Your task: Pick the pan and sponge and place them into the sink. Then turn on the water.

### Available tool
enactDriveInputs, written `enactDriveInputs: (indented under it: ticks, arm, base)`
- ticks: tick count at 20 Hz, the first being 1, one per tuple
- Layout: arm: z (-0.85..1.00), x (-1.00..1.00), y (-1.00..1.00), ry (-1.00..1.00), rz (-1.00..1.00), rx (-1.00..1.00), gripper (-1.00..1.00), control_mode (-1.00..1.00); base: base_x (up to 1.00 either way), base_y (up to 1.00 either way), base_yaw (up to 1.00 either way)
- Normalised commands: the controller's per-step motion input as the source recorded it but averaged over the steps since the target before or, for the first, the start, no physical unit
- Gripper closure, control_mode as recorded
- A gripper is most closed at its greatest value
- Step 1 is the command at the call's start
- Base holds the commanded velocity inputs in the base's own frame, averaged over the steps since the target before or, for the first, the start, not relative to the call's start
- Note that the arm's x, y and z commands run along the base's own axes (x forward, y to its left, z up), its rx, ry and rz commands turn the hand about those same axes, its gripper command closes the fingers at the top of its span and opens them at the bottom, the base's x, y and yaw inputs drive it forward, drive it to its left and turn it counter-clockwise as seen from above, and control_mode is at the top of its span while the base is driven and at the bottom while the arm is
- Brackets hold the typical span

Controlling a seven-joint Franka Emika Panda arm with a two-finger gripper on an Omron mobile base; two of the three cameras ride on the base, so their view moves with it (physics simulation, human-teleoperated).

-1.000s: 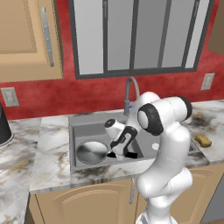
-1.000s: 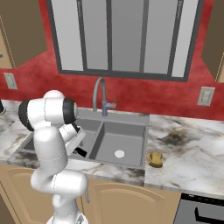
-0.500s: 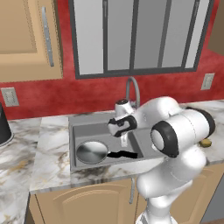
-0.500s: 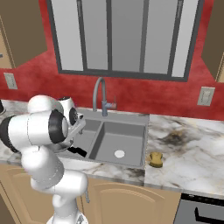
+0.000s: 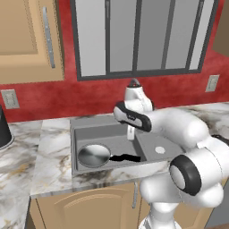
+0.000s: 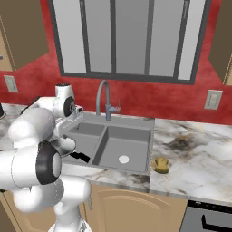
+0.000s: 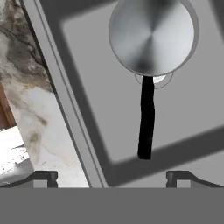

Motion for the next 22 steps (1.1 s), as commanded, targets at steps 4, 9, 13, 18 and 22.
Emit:
enactDriveInputs:
  ticks: [4,9,13,18,22]
  arm:
    - [0.76,-0.88,0.2,-0.03,-0.3,0.0,-1.0,-1.0]
    - [0.87,-0.8,0.0,0.0,-0.39,0.0,-1.0,-1.0]
    - [0.78,-0.76,-0.16,0.0,-0.38,0.0,-1.0,-1.0]
    - [0.28,-0.7,-0.43,0.0,-0.34,0.0,-1.0,-1.0]
    - [-0.01,-0.49,-0.85,0.0,-0.31,-0.02,-1.0,-1.0]
  base:
    - [0.0,0.0,0.0]
    - [0.0,0.0,0.0]
    - [0.0,0.0,0.0]
    - [0.0,0.0,0.0]
    - [0.0,0.0,0.0]
